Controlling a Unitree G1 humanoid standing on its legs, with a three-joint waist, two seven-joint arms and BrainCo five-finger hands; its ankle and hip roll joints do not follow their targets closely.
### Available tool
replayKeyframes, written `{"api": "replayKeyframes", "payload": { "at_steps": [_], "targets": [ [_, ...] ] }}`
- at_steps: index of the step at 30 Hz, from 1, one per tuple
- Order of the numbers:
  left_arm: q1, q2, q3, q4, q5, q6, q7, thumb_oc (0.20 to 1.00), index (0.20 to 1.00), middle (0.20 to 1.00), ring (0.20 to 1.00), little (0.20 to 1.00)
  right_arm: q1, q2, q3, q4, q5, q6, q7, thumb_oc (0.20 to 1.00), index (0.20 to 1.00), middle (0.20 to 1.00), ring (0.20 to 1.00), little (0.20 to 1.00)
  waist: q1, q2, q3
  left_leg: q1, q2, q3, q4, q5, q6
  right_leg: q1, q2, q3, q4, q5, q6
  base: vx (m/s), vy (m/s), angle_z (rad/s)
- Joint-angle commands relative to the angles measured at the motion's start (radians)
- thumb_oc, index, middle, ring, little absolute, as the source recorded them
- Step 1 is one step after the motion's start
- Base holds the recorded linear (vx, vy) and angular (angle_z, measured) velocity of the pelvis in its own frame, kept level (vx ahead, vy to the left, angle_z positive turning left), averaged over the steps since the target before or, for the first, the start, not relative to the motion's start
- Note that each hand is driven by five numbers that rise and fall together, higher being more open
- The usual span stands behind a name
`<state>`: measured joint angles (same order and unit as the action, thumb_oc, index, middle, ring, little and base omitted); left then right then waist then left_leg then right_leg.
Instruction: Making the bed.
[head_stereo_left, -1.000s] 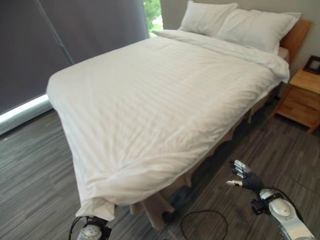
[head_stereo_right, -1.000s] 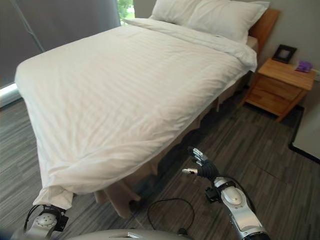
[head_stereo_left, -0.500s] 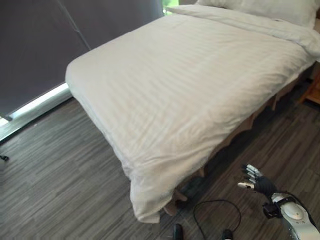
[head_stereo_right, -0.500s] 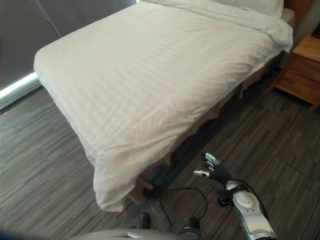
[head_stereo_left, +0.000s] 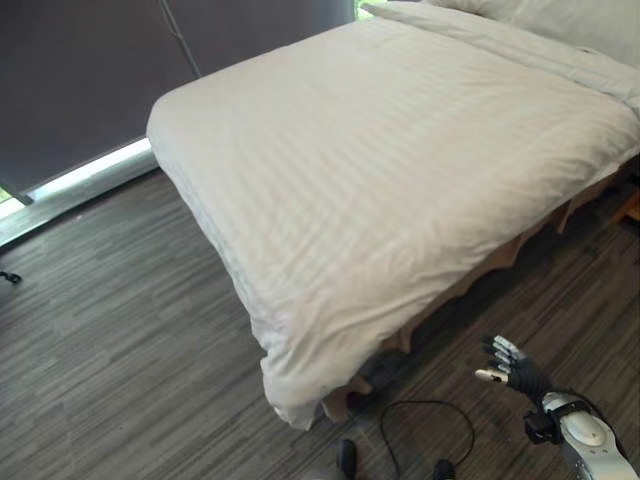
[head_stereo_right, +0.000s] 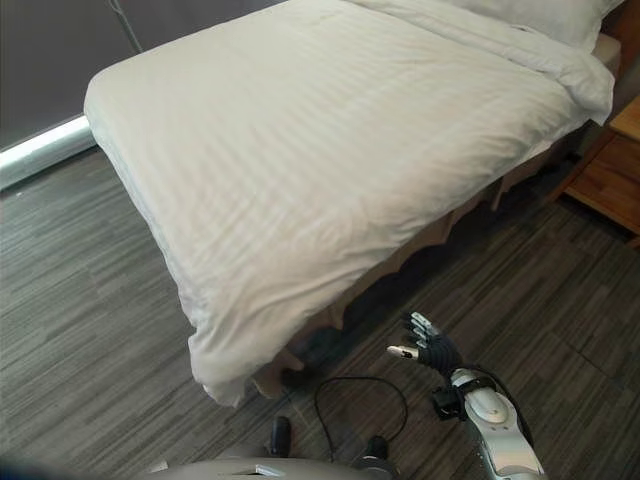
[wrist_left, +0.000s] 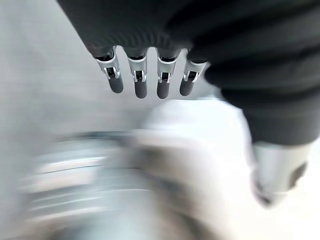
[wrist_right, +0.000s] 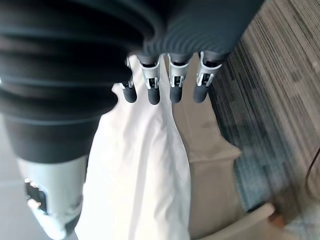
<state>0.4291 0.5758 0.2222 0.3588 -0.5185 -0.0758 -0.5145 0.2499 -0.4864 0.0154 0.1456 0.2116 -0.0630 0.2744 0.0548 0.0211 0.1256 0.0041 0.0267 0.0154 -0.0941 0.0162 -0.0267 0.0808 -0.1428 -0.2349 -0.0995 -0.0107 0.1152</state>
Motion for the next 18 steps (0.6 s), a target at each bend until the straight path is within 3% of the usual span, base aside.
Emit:
{"api": "replayKeyframes", "payload": {
  "at_steps": [1,6,10,11,14,15,18],
  "targets": [
    [-0.038,0.058,0.049,-0.032,-0.199,-0.053,-0.004,1.0,1.0,1.0,1.0,1.0,-0.041,-0.013,0.024,-0.07,0.02,-0.093,0.032,1.0,1.0,1.0,1.0,1.0,-0.021,0.026,-0.021,-0.016,0.025,-0.006,0.025,0.035,-0.026,0.006,-0.005,0.02,0.084,-0.039,0.0,0.0,0.0,0.0],
    [-0.117,0.188,0.058,-0.323,-0.342,-0.07,0.041,1.0,1.0,1.0,1.0,1.0,-0.016,-0.032,0.071,-0.076,0.022,-0.107,0.049,1.0,1.0,1.0,1.0,1.0,-0.045,0.011,-0.027,-0.015,0.03,0.008,0.018,0.033,-0.031,-0.001,0.0,0.037,0.067,-0.027,0.005,0.01,0.006,-0.04],
    [-0.265,0.225,-0.015,-0.348,-0.427,-0.098,0.08,1.0,1.0,1.0,1.0,1.0,0.005,-0.049,0.1,-0.088,0.023,-0.114,0.045,1.0,1.0,1.0,1.0,1.0,-0.069,-0.01,-0.01,-0.037,0.033,0.015,0.013,0.038,-0.034,-0.029,0.003,0.049,0.059,-0.014,0.01,-0.05,-0.004,-0.09],
    [-0.309,0.234,-0.058,-0.339,-0.363,-0.126,0.127,1.0,1.0,1.0,1.0,1.0,0.009,-0.056,0.11,-0.091,0.013,-0.112,0.043,1.0,1.0,1.0,1.0,1.0,-0.077,-0.018,-0.005,-0.042,0.032,0.018,0.011,0.04,-0.033,-0.037,0.004,0.055,0.056,-0.006,0.012,-0.04,0.006,-0.13],
    [-0.338,0.206,-0.078,-0.347,-0.303,-0.148,0.197,1.0,1.0,1.0,1.0,1.0,0.01,-0.059,0.114,-0.091,0.007,-0.107,0.041,1.0,1.0,1.0,1.0,1.0,-0.08,-0.026,-0.004,-0.044,0.031,0.018,0.009,0.039,-0.032,-0.038,0.003,0.057,0.051,-0.002,0.014,0.0,0.023,-0.17],
    [-0.379,0.145,-0.124,-0.325,-0.327,-0.152,0.227,1.0,1.0,1.0,1.0,1.0,-0.003,-0.057,0.138,-0.085,0.011,-0.102,0.029,1.0,1.0,1.0,1.0,1.0,-0.084,-0.036,-0.007,-0.047,0.031,0.019,0.007,0.039,-0.031,-0.04,0.003,0.06,0.049,0.001,0.015,0.0,0.021,-0.11],
    [-0.376,0.097,-0.142,-0.314,-0.292,-0.153,0.247,1.0,1.0,1.0,1.0,1.0,-0.022,-0.056,0.147,-0.086,0.012,-0.1,0.023,1.0,1.0,1.0,1.0,1.0,-0.084,-0.046,-0.013,-0.047,0.032,0.023,0.007,0.036,-0.028,-0.043,0.002,0.067,0.048,0.004,0.016,0.0,0.025,0.0]
  ]
}}
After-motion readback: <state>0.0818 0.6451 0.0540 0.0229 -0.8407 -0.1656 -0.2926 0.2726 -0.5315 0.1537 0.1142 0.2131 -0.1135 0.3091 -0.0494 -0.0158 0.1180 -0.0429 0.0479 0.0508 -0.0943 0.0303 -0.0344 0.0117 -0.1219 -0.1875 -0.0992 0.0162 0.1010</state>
